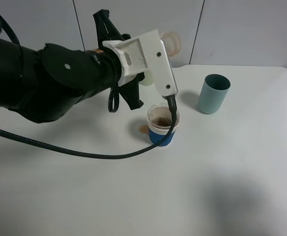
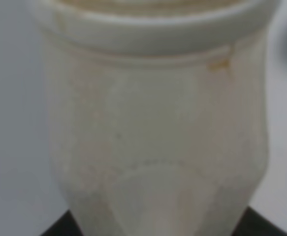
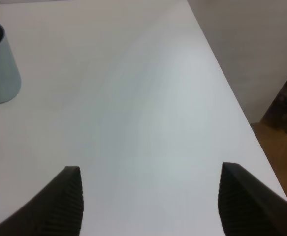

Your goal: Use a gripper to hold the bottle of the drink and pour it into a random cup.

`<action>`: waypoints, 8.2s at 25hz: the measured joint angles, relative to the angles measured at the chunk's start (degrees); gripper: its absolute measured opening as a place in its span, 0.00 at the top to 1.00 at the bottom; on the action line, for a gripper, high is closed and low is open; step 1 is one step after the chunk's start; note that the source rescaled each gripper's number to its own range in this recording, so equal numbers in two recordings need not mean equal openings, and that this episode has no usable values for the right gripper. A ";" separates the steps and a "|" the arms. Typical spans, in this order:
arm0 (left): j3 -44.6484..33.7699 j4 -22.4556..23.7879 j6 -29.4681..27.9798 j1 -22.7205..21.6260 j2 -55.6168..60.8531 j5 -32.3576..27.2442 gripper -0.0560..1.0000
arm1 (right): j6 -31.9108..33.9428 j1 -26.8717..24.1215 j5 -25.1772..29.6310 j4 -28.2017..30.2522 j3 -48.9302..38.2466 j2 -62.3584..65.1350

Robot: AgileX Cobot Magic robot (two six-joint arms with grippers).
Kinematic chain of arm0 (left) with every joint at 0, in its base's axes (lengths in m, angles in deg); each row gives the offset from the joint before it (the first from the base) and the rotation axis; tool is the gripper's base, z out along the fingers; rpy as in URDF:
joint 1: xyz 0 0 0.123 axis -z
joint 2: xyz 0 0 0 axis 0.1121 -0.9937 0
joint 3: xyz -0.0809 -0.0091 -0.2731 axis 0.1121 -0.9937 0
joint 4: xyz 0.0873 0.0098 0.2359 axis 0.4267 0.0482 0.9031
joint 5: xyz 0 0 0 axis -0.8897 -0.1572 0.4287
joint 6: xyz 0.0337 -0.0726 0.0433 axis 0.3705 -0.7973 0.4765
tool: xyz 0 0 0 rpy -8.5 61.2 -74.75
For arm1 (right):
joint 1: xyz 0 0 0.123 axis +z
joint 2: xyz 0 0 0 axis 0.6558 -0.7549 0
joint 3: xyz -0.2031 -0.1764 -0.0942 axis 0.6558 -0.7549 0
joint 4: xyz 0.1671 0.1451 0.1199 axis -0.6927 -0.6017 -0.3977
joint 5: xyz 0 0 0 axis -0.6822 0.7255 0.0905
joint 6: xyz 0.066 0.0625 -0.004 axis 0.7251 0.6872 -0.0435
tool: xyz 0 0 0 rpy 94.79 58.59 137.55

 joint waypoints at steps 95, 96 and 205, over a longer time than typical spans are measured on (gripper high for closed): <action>-29.55 94.01 -114.36 -45.38 -1.18 19.94 0.00 | 0.00 0.00 0.00 0.00 0.00 0.00; -30.25 93.33 -114.43 -45.38 0.55 19.21 0.00 | 0.00 0.00 0.00 0.00 0.00 0.00; -22.56 63.28 -105.68 -49.22 94.72 -97.07 0.00 | 0.00 0.00 0.00 0.00 0.00 0.00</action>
